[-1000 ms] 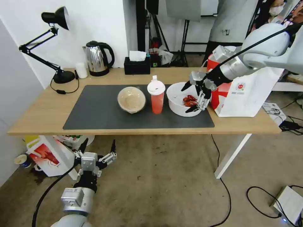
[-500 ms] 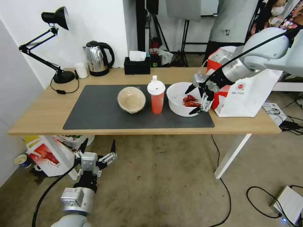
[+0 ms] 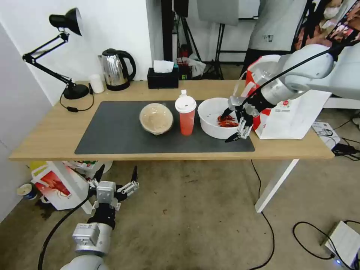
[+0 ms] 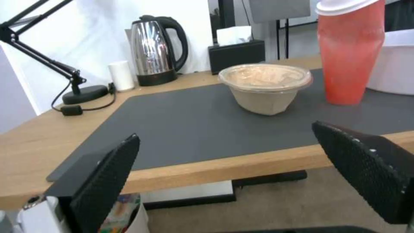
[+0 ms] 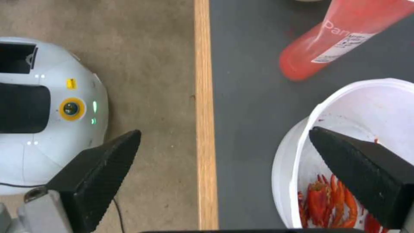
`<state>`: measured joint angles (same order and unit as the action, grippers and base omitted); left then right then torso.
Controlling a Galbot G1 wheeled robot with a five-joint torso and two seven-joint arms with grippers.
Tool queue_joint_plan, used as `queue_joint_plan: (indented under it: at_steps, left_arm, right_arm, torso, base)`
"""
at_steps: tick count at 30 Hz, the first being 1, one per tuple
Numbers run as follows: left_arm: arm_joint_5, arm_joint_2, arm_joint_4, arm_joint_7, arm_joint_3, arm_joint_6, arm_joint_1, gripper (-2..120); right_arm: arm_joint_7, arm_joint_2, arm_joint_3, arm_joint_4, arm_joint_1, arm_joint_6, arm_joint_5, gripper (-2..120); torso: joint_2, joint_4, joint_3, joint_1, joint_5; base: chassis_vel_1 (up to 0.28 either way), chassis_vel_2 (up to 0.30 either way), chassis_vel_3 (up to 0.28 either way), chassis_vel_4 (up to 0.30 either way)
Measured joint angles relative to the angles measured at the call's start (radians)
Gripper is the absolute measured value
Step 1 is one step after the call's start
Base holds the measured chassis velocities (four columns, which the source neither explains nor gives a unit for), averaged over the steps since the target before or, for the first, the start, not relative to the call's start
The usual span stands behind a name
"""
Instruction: Pick up the trash from the table and place it into the takeout bag.
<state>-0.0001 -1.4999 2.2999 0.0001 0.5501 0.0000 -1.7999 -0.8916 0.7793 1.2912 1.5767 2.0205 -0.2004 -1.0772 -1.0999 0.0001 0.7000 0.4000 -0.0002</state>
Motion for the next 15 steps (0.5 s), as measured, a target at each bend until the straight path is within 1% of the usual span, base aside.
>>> queue_joint_plan:
  at_steps: [12,15]
  left_arm:
    - [0.0,0.0,0.0,0.0,0.0,0.0,0.0,100]
    - [0.0,0.0,0.0,0.0,0.0,0.0,0.0,100]
  right_arm:
    - [0.0,0.032,0.057,-0.07,0.083,0.0,0.016,100]
    - [0.0,0.035,0.065,-0.083,0.095,0.0,0.021,100]
  torso:
    - [0.0,-0.0002,0.0,0.0,0.0002]
    - [0.0,0.0001,0.0,0.0,0.0001]
  base:
    - [0.0,0.0,0.0,0.0]
    - [0.0,0.0,0.0,0.0]
